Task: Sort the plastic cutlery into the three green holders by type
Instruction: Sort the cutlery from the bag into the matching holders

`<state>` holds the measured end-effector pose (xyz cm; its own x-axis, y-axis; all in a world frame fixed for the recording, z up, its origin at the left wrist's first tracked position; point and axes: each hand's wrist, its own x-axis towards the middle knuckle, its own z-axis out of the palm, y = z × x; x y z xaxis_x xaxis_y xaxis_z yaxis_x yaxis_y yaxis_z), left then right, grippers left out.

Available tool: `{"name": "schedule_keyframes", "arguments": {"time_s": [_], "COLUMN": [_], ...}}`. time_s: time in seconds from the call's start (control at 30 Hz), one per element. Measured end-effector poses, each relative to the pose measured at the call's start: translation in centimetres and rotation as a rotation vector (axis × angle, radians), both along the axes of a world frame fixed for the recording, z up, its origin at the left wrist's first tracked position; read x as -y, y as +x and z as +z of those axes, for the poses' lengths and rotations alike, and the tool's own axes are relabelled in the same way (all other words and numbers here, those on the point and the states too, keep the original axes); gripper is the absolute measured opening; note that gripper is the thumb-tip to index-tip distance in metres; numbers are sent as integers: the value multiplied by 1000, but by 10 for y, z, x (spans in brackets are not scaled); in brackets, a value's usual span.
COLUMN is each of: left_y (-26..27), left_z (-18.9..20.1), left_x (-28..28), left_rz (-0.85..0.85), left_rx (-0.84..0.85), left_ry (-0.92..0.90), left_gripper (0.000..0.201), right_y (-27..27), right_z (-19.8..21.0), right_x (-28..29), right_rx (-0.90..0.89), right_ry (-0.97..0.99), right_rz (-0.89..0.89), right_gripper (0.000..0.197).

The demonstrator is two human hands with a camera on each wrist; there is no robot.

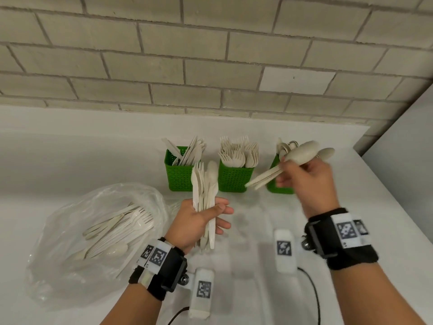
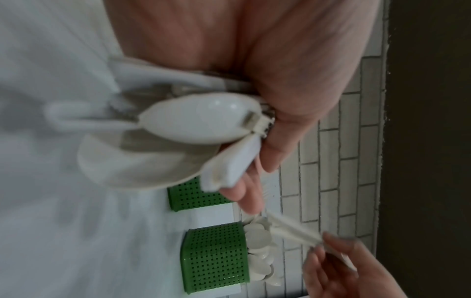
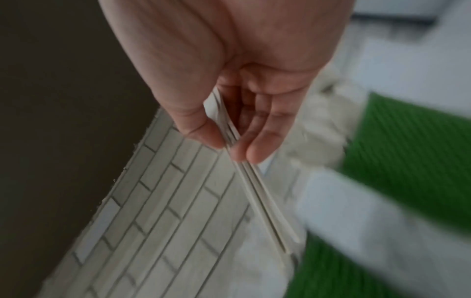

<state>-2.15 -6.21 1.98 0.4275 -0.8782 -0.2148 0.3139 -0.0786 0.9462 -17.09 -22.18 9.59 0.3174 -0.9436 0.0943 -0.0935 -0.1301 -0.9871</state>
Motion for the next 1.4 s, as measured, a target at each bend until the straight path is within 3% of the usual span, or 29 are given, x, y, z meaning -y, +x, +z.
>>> {"name": "schedule_keyframes", "arguments": {"time_s": [0.1,0.2,0.37,0.53,0.6,0.67,0.77,0.9,0.97,1.03,1.07,1.13,1.2,1.3,1.4], "left_y": [3,3,-2,-1,0,0,0,0,0,0,0,0,0,-1,-2], "left_z": [-2,-4,-3,-2,-1,0,2,5,7,9,10,12,13,12,11], "left_x": [-1,0,2,2,1,1,2,1,-1,-1,-1,-1,-1,-3,-4], "left_rz": [24,24,1,-1,-2,-6,-17,-53,-84,-111,-122,-148,-186,-159,-61], "left_rx": [-14,-18,-19,-16,-13,-15,-27,-41,-46,-60,-69,-72,-56,-76,-109], "left_ry": [-17,-20,-31,-33,-33,-31,-35,-47,-51,-59,-61,-65,-73,-99,-131], "left_gripper": [16,16,15,14,14,14,14,16,16,16,17,19,21,26,32], "right_y": [-26,-36,-25,-17,-16,-15,-13,-11,-7,3,10,25,39,49,51], "right_z": [20,25,7,-8,-11,-11,-18,-40,-35,-19,-11,-1,-8,-25,-26], "right_x": [35,58,77,81,84,85,81,79,71,50,35,3,-21,-32,-31], "right_rx": [-213,-295,-340,-633,-600,-590,-721,-1024,-895,-605,-473,-340,-292,-128,-16], "right_ry": [-305,-428,-323,-308,-331,-492,-701,-615,-657,-763,-717,-406,-96,74,146], "right_rz": [-184,-247,-222,-145,-154,-173,-139,97,-1,-145,-101,229,494,468,411], "right_gripper": [22,33,49,31,62,85,76,56,55,43,31,11,10,23,14]}}
